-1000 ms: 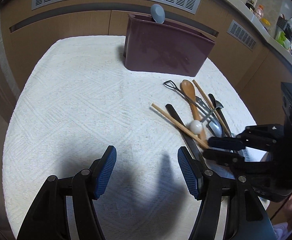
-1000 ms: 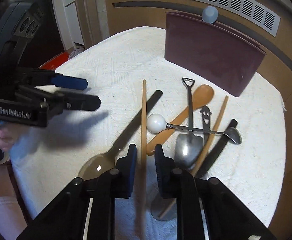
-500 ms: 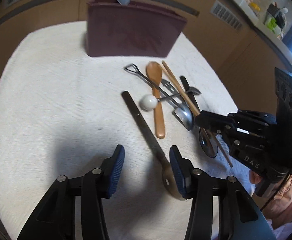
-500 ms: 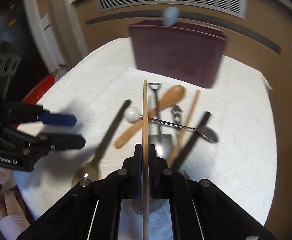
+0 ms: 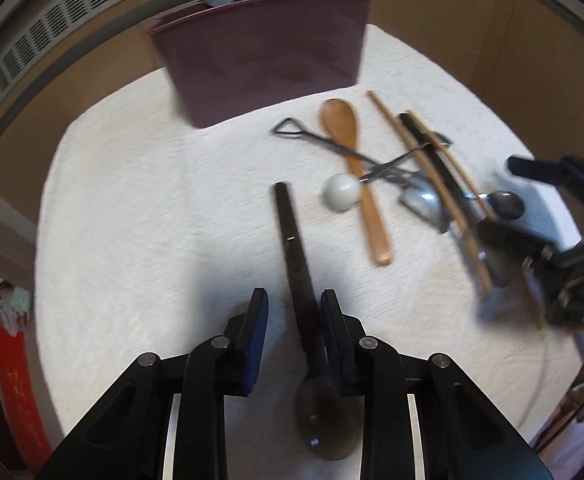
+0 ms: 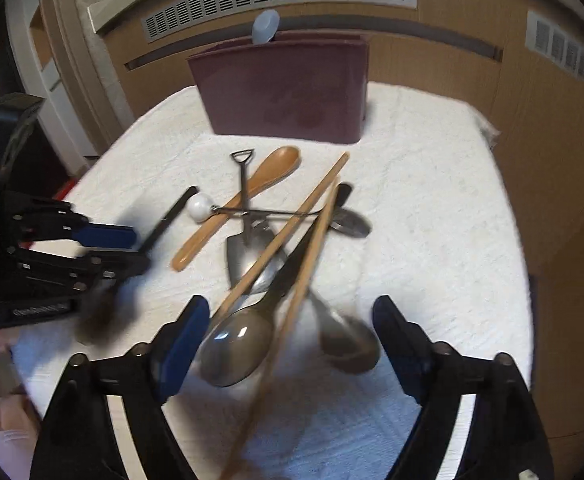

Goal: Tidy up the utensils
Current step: 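Grasp a wooden chopstick with the right tool while the left tool grasps the dark-handled spoon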

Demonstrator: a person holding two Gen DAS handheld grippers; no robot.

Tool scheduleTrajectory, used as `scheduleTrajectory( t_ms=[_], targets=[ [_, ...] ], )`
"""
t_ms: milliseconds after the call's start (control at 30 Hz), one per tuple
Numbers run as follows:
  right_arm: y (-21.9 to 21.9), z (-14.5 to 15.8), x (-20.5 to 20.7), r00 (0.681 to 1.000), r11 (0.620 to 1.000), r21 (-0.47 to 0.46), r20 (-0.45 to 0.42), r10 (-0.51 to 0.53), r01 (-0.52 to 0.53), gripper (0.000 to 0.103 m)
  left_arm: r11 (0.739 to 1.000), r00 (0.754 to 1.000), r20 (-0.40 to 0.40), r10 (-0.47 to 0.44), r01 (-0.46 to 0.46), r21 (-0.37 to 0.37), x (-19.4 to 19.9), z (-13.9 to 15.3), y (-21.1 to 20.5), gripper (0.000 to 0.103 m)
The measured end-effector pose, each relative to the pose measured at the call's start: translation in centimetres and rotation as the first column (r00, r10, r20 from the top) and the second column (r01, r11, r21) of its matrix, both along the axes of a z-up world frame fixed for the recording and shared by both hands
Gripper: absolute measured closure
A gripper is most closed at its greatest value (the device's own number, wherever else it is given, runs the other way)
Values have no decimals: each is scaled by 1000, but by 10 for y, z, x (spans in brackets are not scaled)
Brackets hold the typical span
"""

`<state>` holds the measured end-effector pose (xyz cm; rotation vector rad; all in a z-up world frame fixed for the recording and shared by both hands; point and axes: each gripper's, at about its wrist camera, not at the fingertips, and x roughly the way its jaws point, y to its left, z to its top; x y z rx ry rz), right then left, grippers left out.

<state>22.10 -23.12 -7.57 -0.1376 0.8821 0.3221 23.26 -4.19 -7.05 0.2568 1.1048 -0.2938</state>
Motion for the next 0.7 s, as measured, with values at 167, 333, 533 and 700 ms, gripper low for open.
scheduleTrajectory(
  t_ms=[167, 333, 533, 700],
  targets=[
    [-7, 8, 6, 998, 999, 11, 32, -46, 46, 1, 989, 994, -70, 84, -92, -118, 12, -1, 32, 75],
    [-15, 12, 6, 998, 996, 66, 26, -60, 59, 1, 994, 996, -88, 29, -38, -105, 23, 0, 16, 75],
    [-16, 19, 2, 995, 999, 6, 90, -50, 50, 1, 998, 983, -174, -54, 49, -34, 47, 0, -15, 88],
    [-12, 17, 15, 1000, 999, 46, 10, -21, 20, 21, 999, 1000, -29, -11, 9, -45, 51, 8, -15, 91]
  ],
)
